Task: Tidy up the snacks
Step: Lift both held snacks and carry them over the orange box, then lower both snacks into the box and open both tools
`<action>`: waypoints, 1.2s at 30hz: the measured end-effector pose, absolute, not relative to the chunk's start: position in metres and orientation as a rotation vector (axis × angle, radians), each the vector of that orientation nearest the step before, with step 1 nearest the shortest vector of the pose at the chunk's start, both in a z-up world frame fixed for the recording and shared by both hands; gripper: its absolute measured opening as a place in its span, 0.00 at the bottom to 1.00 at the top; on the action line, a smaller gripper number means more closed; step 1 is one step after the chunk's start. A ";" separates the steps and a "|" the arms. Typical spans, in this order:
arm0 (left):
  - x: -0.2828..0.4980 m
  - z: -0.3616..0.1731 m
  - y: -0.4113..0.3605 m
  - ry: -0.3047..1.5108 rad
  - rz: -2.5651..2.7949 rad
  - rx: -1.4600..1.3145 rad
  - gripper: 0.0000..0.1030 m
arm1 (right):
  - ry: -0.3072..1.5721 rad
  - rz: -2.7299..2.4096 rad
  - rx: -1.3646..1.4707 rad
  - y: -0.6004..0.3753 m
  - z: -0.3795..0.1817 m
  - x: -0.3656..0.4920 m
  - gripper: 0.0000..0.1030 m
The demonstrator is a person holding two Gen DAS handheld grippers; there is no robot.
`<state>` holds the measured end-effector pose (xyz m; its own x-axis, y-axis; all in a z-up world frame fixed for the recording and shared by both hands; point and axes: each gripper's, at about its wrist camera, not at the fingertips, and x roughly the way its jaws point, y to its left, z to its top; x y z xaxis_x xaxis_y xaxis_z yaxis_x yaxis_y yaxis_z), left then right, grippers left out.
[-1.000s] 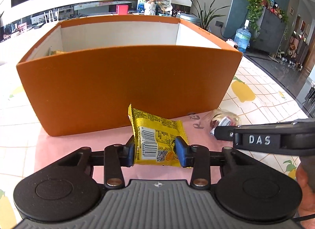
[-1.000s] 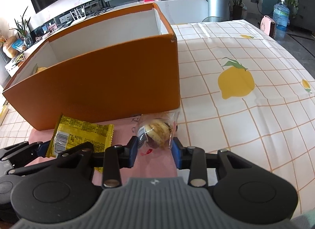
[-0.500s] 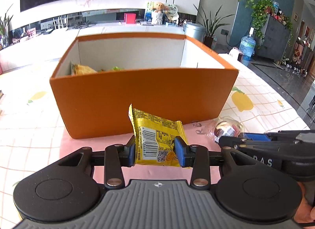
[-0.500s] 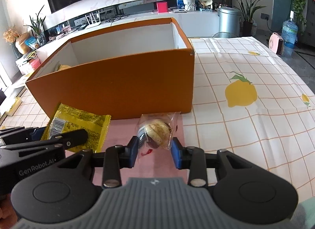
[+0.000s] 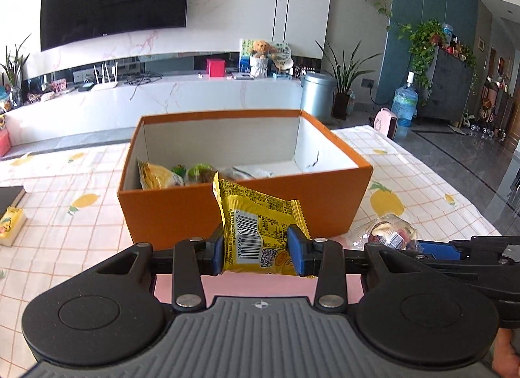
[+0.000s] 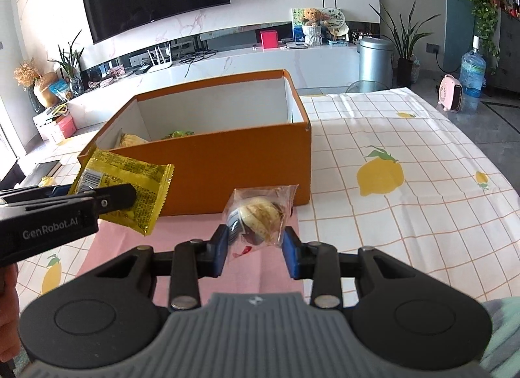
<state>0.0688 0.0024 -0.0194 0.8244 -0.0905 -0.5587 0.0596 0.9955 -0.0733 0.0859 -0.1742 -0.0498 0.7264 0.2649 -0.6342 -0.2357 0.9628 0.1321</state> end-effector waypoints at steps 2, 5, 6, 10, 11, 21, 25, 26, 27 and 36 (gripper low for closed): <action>0.071 -0.013 0.004 0.579 -0.075 -0.051 0.42 | 0.682 0.282 0.038 -0.172 -0.041 0.084 0.32; 0.075 -0.003 0.009 0.550 -0.062 -0.035 0.42 | 0.653 0.292 0.030 -0.169 -0.027 0.084 0.32; 0.078 0.001 0.010 0.541 -0.056 -0.028 0.42 | 0.642 0.296 0.024 -0.168 -0.023 0.085 0.32; 0.088 0.014 0.017 0.506 -0.040 -0.009 0.42 | 0.599 0.305 -0.010 -0.161 -0.006 0.093 0.32; 0.092 0.017 0.018 0.498 -0.036 -0.002 0.42 | 0.590 0.308 -0.019 -0.159 -0.002 0.097 0.32; 0.131 0.025 0.027 0.502 -0.031 0.040 0.41 | 0.559 0.345 -0.097 -0.140 0.022 0.147 0.32; 0.145 0.021 0.027 0.517 -0.046 0.084 0.41 | 0.560 0.362 -0.148 -0.129 0.025 0.172 0.32; 0.149 0.020 0.028 0.524 -0.051 0.087 0.41 | 0.565 0.368 -0.158 -0.127 0.025 0.180 0.32; 0.155 0.018 0.030 0.535 -0.057 0.084 0.41 | 0.577 0.376 -0.163 -0.125 0.024 0.187 0.32; 0.211 -0.009 0.049 0.704 -0.146 0.035 0.41 | 0.800 0.470 -0.180 -0.107 -0.001 0.282 0.32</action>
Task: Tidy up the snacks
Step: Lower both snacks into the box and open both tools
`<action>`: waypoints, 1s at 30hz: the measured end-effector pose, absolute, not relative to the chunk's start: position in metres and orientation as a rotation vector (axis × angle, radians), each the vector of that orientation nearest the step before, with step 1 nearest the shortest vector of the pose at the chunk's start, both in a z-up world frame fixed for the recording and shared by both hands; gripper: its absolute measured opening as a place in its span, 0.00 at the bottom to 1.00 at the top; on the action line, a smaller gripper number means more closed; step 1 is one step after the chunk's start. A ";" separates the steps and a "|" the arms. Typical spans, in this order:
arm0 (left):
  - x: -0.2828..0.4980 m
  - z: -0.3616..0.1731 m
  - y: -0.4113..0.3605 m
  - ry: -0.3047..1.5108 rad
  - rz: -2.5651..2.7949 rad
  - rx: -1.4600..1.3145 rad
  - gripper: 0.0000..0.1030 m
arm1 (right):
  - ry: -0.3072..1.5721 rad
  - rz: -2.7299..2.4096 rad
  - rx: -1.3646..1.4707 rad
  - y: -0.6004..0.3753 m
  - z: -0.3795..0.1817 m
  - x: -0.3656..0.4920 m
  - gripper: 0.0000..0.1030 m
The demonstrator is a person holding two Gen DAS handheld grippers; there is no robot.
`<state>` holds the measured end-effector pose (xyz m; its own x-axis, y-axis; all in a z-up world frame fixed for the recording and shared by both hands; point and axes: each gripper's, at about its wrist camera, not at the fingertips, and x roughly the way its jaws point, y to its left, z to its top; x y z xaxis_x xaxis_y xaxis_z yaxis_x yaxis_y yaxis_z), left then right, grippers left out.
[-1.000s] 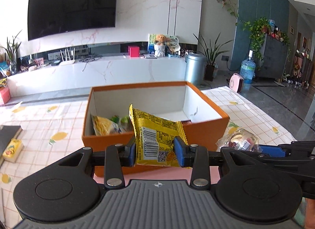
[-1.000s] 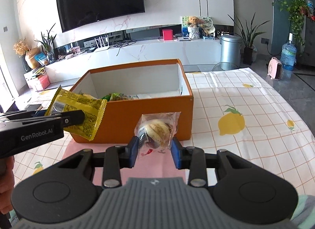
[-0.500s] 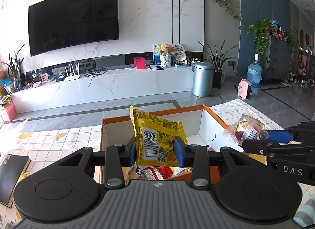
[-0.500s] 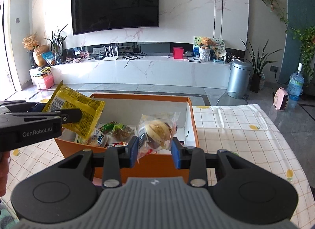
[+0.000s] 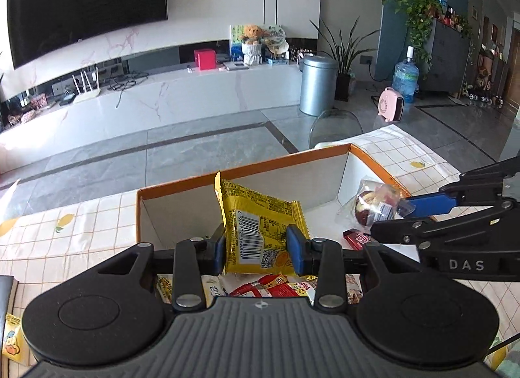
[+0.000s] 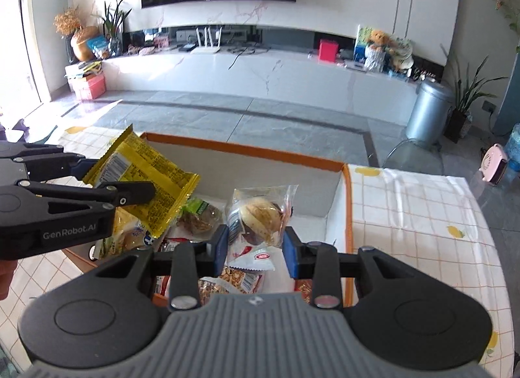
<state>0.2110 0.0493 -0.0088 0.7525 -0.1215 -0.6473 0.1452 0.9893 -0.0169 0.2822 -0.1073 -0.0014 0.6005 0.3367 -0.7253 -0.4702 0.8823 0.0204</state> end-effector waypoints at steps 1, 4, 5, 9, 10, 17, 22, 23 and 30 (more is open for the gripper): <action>0.218 -0.012 0.053 0.732 -0.156 0.018 0.41 | 0.831 0.470 -0.193 -0.102 -0.008 0.292 0.32; 0.235 -0.023 0.055 0.815 -0.175 -0.022 0.40 | 0.900 0.461 -0.290 -0.088 -0.027 0.317 0.32; 0.240 -0.027 0.056 0.839 -0.174 -0.033 0.40 | 0.912 0.456 -0.321 -0.085 -0.031 0.323 0.32; 0.254 -0.043 0.058 0.909 -0.174 -0.050 0.39 | 0.945 0.443 -0.408 -0.077 -0.046 0.344 0.32; 0.256 -0.046 0.057 0.924 -0.172 -0.045 0.38 | 0.956 0.442 -0.427 -0.075 -0.049 0.349 0.32; 0.271 -0.054 0.050 0.966 -0.162 0.027 0.37 | 1.021 0.435 -0.519 -0.070 -0.071 0.364 0.33; 0.277 -0.057 0.044 0.995 -0.147 0.072 0.40 | 1.060 0.425 -0.537 -0.066 -0.079 0.366 0.36; 0.278 -0.057 0.044 0.997 -0.146 0.075 0.44 | 1.063 0.421 -0.537 -0.066 -0.080 0.366 0.36; 0.279 -0.048 0.043 0.965 -0.112 0.103 0.71 | 1.055 0.429 -0.509 -0.069 -0.071 0.363 0.40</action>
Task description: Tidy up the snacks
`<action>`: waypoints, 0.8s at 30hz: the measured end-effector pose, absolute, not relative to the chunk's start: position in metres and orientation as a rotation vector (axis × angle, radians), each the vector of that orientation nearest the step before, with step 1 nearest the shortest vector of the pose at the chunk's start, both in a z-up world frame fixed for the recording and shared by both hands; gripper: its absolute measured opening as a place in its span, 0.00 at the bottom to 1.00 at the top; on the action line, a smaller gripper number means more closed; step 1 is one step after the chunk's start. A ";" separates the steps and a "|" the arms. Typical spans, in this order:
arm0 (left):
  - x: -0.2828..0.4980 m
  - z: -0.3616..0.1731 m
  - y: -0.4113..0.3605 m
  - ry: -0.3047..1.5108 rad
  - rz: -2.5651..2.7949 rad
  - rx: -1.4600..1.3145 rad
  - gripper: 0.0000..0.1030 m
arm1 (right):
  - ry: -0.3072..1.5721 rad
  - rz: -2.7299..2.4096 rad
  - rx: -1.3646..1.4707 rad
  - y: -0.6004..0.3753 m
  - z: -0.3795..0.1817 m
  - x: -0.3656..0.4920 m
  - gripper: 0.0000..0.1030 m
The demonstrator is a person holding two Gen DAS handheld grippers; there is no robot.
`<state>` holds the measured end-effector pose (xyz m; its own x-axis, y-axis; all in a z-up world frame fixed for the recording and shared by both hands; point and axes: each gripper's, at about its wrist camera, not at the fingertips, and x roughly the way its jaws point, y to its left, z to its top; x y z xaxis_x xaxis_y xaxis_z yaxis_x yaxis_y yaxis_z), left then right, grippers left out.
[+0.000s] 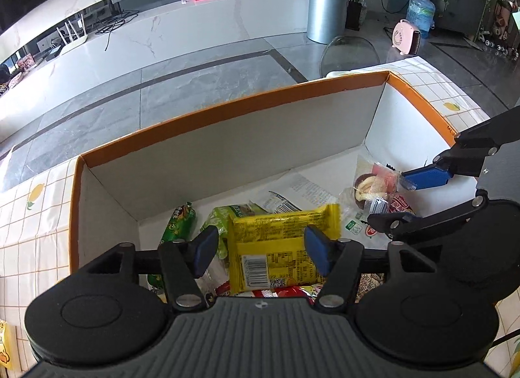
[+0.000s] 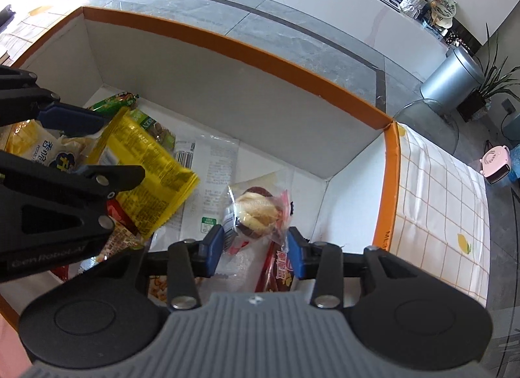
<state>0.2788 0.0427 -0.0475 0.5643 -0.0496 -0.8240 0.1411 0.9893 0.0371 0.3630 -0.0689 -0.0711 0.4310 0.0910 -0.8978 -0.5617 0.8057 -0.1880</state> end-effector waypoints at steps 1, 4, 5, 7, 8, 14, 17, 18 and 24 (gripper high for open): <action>0.278 -0.045 0.043 0.962 -0.112 0.100 0.72 | 1.049 0.428 -0.510 -0.069 -0.069 0.361 0.44; 0.275 -0.035 0.044 0.952 -0.106 0.092 0.73 | 1.032 0.423 -0.499 -0.072 -0.059 0.357 0.45; 0.274 -0.031 0.044 0.945 -0.104 0.093 0.74 | 1.033 0.425 -0.484 -0.074 -0.055 0.362 0.46; 0.270 -0.022 0.042 0.928 -0.098 0.099 0.75 | 1.027 0.423 -0.459 -0.078 -0.045 0.360 0.51; 0.267 -0.018 0.042 0.919 -0.094 0.102 0.76 | 1.024 0.422 -0.447 -0.080 -0.040 0.359 0.52; 0.246 0.017 0.038 0.849 -0.075 0.114 0.78 | 0.980 0.411 -0.386 -0.088 0.002 0.341 0.67; 0.230 0.039 0.036 0.788 -0.053 0.118 0.82 | 0.941 0.410 -0.365 -0.093 0.025 0.325 0.71; 0.224 0.045 0.036 0.765 -0.045 0.118 0.82 | 0.927 0.409 -0.359 -0.095 0.032 0.320 0.73; 0.178 0.067 0.033 0.627 0.025 0.096 0.87 | 0.811 0.405 -0.287 -0.112 0.074 0.273 0.78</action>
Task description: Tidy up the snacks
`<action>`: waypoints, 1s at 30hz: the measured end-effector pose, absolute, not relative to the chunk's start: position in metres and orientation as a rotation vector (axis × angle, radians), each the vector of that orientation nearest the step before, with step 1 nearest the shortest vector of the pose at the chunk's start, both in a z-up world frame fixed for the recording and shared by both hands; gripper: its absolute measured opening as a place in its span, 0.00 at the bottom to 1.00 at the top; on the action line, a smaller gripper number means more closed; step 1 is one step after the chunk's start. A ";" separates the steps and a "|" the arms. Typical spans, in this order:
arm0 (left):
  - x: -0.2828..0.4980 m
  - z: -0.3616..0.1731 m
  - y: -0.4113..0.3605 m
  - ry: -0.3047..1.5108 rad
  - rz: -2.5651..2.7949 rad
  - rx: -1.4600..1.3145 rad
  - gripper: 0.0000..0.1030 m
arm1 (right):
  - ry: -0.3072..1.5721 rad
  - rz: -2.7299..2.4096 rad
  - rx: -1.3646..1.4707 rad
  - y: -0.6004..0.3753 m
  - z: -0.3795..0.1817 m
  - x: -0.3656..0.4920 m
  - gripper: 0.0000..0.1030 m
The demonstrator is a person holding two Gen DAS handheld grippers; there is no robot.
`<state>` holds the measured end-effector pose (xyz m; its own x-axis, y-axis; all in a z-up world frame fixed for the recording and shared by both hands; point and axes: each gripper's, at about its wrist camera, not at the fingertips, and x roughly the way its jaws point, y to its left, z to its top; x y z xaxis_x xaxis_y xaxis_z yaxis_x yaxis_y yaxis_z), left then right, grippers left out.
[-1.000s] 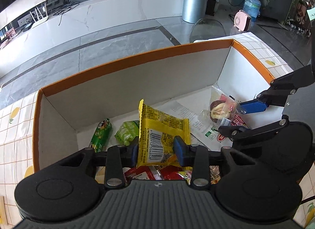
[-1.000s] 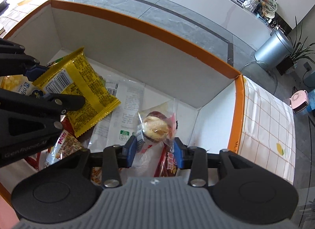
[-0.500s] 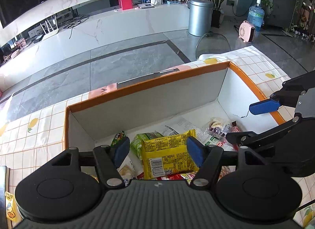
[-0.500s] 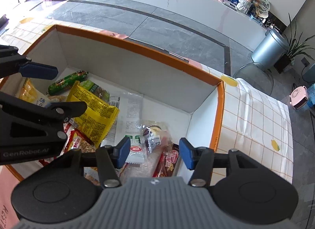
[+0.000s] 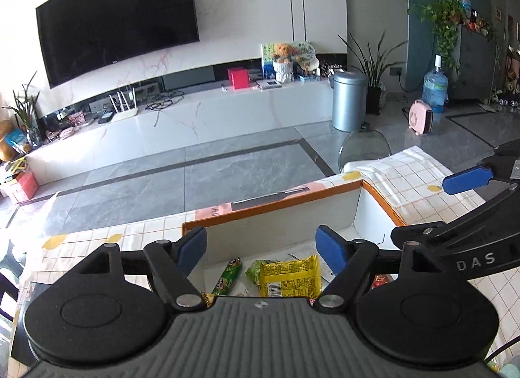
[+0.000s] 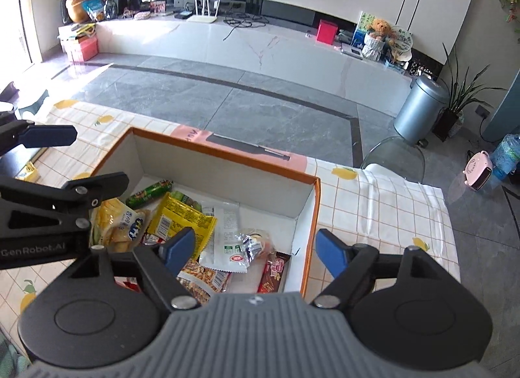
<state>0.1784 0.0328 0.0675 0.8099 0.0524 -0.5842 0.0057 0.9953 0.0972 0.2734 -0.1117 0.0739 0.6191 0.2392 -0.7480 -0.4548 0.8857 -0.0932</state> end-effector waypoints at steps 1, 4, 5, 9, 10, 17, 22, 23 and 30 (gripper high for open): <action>0.172 0.069 0.032 0.613 0.041 0.092 0.87 | 0.794 0.403 -0.275 -0.115 0.079 0.265 0.80; 0.151 0.073 0.031 0.566 0.084 0.082 0.87 | 0.747 0.404 -0.232 -0.127 0.089 0.238 0.81; 0.145 0.074 0.030 0.549 0.094 0.081 0.87 | 0.736 0.407 -0.213 -0.132 0.091 0.230 0.82; 0.120 0.076 0.022 0.488 0.119 0.111 0.89 | 0.684 0.401 -0.138 -0.150 0.096 0.195 0.86; 0.115 0.076 0.019 0.479 0.128 0.119 0.91 | 0.667 0.397 -0.121 -0.154 0.096 0.185 0.87; 0.076 0.078 0.004 0.437 0.142 0.094 0.92 | 0.546 0.377 -0.036 -0.171 0.097 0.118 0.91; 0.056 0.067 0.004 0.444 0.146 0.082 0.95 | 0.500 0.356 0.003 -0.178 0.092 0.080 0.95; 0.054 0.063 0.003 0.453 0.147 0.087 0.95 | 0.502 0.347 0.017 -0.178 0.088 0.076 0.96; 0.046 0.036 -0.003 0.562 0.127 0.100 0.95 | 0.543 0.281 -0.009 -0.173 0.057 0.062 0.96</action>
